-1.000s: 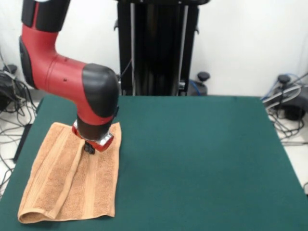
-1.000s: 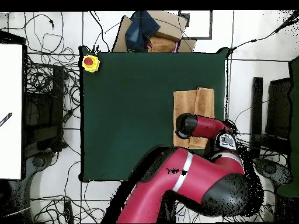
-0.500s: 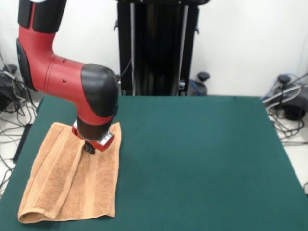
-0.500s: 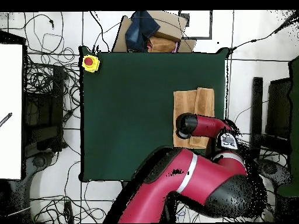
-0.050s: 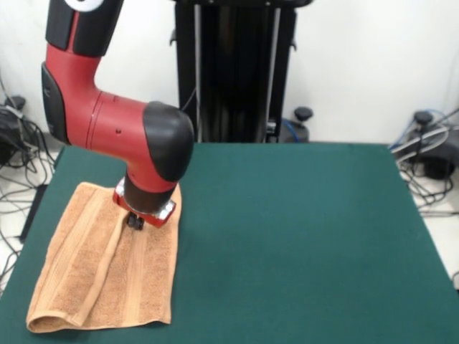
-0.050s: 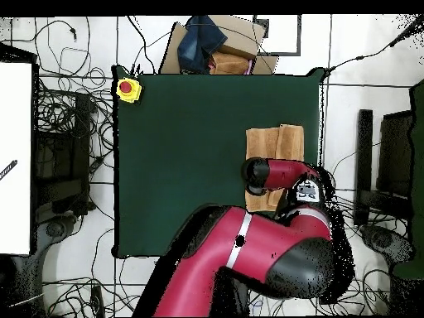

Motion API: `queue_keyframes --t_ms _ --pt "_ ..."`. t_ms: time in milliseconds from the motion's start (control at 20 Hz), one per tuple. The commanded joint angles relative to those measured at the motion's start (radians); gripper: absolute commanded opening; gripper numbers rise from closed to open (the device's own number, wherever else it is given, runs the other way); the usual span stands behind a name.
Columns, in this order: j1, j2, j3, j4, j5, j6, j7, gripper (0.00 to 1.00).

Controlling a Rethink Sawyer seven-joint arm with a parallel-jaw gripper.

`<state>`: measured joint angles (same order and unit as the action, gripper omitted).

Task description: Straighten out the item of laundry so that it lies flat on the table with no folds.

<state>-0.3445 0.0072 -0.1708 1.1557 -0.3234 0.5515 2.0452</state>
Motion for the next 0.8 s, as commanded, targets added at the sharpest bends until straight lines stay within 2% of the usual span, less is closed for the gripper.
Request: queue_keyframes --t_ms 50,450,800 --pt "0.069 0.246 0.28 -0.083 0.075 -0.277 0.12 0.0" --pt "0.059 0.236 0.314 -0.053 0.105 -0.309 0.154 0.0" --pt "0.088 0.244 0.309 -0.076 0.14 -0.269 0.188 0.0"
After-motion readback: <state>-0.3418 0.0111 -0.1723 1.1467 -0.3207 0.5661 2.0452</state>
